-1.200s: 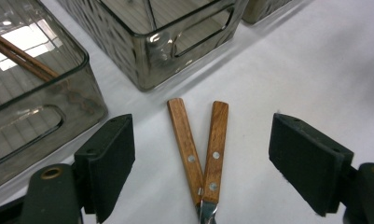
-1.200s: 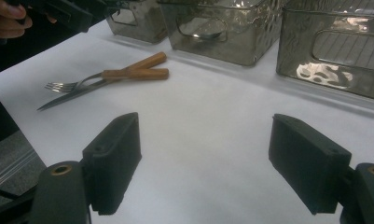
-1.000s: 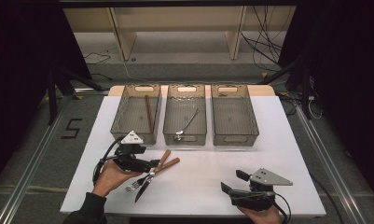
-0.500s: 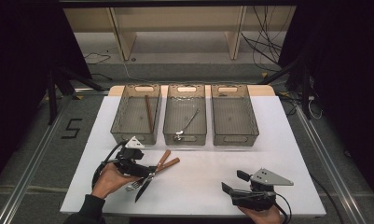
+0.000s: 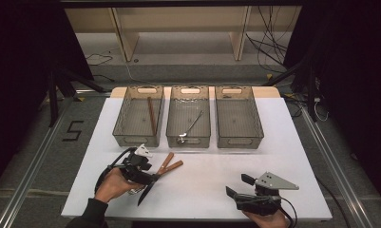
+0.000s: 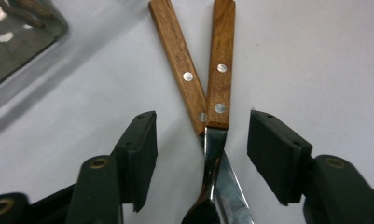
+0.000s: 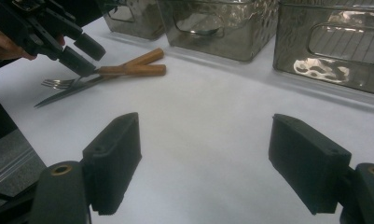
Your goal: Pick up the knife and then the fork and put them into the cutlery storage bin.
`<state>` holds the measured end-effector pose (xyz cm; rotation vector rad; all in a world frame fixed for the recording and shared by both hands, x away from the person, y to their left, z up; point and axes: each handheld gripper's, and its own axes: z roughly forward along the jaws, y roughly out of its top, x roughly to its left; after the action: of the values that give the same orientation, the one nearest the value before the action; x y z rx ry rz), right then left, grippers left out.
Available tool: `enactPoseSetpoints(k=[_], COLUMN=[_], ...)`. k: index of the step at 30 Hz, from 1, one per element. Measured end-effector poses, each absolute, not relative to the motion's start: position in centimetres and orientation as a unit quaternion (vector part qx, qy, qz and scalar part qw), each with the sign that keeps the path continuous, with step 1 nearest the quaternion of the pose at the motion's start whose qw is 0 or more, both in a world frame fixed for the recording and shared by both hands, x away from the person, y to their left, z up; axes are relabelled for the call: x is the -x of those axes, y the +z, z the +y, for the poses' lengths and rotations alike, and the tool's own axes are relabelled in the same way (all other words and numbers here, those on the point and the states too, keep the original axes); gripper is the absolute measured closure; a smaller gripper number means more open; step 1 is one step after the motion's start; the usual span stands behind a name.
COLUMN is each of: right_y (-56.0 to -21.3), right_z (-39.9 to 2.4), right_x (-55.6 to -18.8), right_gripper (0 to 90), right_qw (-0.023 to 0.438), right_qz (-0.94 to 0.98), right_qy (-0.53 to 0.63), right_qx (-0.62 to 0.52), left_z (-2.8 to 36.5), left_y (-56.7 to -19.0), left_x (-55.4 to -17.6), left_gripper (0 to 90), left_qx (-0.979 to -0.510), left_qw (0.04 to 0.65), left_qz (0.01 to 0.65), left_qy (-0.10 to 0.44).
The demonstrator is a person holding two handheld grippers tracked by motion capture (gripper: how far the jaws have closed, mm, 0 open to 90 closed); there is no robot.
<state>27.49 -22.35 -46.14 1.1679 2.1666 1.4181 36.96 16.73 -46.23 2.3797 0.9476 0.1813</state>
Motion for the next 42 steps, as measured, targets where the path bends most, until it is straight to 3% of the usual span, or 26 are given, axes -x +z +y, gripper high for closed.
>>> enactPoseSetpoints(k=[12, 27, 42], right_y=[-46.2, -46.2, -46.2], right_z=[-22.0, -22.0, -22.0], right_x=[-27.5, -27.4, -27.4], right_gripper=[25.8, 25.9, 25.9], right_qw=[0.15, 0.15, 0.149], right_qz=[0.757, 0.758, 0.758], right_qy=[0.49, 0.488, 0.487], right_qx=[-0.405, -0.406, -0.408], left_z=[15.9, 15.7, 16.0], left_y=[-47.0, -47.3, -46.9], left_x=[-36.8, -37.1, -37.3], left_gripper=[54.7, 73.3, 76.4], left_qx=[-0.907, -0.906, -0.9], left_qw=[0.248, 0.251, 0.259], left_qz=[0.332, 0.332, 0.345], left_qy=[0.079, 0.075, 0.061])
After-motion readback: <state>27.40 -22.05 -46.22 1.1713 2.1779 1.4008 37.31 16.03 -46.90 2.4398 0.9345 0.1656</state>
